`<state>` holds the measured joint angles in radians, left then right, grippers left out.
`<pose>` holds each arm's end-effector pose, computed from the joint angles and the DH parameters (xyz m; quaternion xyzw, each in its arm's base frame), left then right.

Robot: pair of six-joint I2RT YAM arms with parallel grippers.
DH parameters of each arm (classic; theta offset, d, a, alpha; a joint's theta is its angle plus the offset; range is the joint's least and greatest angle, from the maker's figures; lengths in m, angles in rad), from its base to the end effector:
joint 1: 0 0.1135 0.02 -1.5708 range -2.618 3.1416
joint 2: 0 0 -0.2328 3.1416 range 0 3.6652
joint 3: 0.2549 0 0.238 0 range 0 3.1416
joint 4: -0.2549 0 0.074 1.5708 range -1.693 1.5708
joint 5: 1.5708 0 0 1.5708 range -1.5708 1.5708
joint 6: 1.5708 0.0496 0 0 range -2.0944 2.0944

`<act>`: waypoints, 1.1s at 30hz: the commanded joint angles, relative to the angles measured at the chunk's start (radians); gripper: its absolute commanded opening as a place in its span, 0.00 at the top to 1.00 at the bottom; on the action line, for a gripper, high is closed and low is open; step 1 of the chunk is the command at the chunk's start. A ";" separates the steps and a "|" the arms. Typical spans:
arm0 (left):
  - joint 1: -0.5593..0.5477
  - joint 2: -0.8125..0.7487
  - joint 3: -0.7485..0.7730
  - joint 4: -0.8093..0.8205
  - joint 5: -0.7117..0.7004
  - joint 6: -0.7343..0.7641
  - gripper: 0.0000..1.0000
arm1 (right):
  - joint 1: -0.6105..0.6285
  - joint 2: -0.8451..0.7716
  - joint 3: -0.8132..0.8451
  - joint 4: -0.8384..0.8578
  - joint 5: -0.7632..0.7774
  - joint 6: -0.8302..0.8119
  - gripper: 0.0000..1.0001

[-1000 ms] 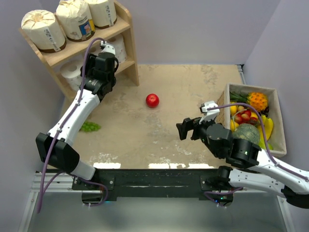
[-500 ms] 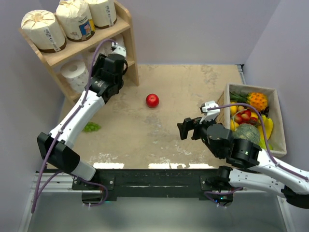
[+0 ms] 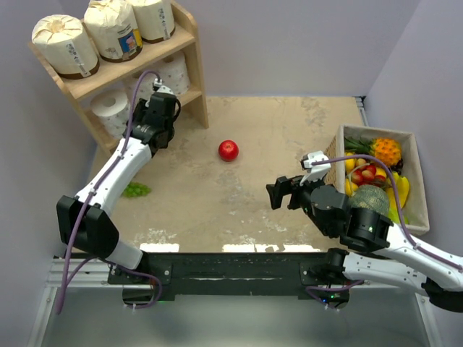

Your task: Place and organize the paper towels onto the shelf

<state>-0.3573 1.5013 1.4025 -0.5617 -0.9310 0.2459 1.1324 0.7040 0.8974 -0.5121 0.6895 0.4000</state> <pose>0.3144 -0.0749 0.3192 0.0500 0.8250 0.3807 0.4147 0.0980 0.1348 0.3322 -0.0882 0.7830 0.1851 0.5873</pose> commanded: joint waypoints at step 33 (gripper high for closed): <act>-0.077 -0.084 0.086 0.055 0.616 -0.194 0.53 | 0.004 0.106 0.052 -0.008 0.051 0.059 0.01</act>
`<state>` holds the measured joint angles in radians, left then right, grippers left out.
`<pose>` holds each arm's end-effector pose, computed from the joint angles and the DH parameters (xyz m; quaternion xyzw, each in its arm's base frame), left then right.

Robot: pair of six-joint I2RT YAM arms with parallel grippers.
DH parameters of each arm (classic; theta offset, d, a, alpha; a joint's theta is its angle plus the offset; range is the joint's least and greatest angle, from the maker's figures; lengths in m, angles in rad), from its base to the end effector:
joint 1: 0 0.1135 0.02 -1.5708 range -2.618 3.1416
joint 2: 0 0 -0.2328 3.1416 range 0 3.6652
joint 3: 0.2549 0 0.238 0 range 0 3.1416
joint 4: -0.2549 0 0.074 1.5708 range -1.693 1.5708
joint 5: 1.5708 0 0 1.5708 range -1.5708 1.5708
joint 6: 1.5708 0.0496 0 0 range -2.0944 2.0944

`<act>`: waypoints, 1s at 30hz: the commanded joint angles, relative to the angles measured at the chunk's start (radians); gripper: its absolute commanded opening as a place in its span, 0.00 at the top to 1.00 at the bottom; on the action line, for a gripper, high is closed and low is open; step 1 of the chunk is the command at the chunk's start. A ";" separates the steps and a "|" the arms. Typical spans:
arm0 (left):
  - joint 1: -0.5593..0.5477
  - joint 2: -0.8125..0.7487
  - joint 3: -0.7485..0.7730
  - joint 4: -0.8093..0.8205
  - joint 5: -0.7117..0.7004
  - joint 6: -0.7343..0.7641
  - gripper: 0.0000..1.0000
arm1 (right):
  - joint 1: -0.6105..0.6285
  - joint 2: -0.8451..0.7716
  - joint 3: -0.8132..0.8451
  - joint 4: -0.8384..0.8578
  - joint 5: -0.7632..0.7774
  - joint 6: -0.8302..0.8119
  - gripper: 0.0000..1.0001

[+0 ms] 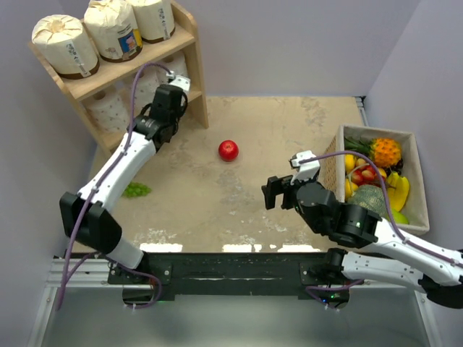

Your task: Place and organize the paper towels onto the shelf

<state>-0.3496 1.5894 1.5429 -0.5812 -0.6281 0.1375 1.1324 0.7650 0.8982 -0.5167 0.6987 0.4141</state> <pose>0.3384 -0.0924 0.3285 0.0681 0.8561 0.2279 0.4588 0.1037 0.1460 0.3229 -0.0945 0.7964 0.1641 0.5743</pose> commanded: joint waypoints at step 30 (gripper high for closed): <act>-0.098 -0.847 -0.774 0.728 0.904 -0.328 0.00 | 0.004 0.168 0.232 0.168 0.252 0.080 0.01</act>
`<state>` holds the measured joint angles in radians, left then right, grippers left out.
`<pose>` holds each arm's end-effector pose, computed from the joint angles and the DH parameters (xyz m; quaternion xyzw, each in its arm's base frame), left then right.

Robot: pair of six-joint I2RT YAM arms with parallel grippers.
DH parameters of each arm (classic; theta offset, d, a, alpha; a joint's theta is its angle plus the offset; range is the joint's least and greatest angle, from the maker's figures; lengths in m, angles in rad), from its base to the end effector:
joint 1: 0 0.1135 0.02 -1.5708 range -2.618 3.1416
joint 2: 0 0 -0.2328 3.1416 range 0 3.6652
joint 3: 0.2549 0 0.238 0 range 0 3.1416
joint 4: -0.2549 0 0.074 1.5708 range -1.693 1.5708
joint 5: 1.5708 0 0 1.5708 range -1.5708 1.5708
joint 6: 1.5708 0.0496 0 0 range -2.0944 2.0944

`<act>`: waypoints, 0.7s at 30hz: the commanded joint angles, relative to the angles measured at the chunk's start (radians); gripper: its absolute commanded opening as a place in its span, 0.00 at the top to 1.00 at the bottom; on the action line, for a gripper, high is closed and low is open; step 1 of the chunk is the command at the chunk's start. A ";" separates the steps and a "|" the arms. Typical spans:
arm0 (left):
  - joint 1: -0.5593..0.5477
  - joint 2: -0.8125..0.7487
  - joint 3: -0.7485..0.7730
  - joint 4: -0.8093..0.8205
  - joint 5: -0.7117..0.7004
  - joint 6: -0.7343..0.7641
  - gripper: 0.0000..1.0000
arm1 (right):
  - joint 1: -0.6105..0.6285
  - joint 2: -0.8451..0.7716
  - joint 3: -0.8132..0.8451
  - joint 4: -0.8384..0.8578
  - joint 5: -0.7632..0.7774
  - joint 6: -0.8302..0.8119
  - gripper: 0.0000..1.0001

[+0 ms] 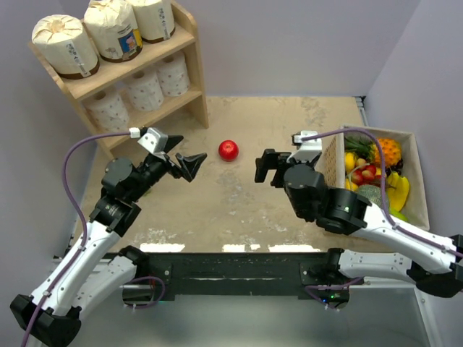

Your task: Place and organize the paper towels onto the shelf

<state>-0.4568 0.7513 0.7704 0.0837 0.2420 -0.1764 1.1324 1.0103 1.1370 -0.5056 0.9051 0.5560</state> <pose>0.1747 -0.0991 0.3493 0.1817 0.6459 -0.3063 0.6753 0.1263 0.1775 0.3606 0.0238 0.7834 0.1369 0.6058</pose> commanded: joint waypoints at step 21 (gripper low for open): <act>0.017 -0.004 -0.023 0.094 0.052 -0.029 0.00 | 0.006 -0.111 -0.034 0.203 0.034 -0.096 0.01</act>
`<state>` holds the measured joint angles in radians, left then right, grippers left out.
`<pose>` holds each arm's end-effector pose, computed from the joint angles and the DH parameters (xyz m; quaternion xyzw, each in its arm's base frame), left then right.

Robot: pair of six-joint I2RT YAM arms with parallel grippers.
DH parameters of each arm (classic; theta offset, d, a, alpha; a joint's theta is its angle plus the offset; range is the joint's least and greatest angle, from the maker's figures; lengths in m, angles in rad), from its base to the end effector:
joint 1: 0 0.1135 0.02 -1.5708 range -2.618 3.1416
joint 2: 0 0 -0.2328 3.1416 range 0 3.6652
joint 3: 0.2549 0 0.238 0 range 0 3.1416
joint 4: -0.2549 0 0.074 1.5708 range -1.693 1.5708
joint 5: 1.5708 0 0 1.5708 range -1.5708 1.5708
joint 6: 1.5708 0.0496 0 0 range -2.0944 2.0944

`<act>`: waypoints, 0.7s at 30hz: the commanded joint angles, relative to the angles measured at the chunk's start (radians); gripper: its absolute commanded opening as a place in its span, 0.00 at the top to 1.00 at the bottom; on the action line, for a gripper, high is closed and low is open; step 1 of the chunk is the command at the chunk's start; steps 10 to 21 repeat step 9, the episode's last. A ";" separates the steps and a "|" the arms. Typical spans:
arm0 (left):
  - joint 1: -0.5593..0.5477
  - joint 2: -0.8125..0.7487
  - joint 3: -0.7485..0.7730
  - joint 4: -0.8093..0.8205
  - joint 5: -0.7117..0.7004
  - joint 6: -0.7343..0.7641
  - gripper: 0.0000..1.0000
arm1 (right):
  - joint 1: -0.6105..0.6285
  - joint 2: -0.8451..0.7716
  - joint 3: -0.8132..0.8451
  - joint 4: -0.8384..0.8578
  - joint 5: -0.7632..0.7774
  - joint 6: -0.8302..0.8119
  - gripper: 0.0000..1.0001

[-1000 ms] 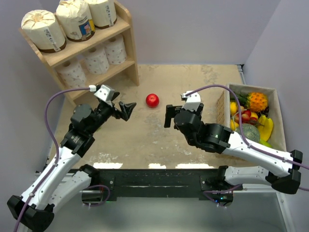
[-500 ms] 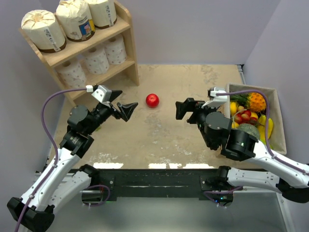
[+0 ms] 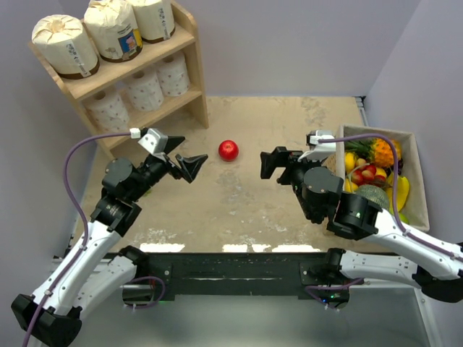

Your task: Place and organize the paper towels onto the shelf

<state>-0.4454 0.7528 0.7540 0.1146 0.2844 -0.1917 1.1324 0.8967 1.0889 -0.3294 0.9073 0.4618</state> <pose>0.1755 -0.0992 0.3470 0.1883 0.6396 -0.3210 0.6726 0.1172 0.1580 0.3840 0.0489 0.7347 0.1915 0.6490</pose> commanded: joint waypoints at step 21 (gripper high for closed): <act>0.005 0.000 -0.008 0.063 0.021 -0.018 0.00 | 0.004 0.007 -0.003 0.030 0.031 0.012 0.01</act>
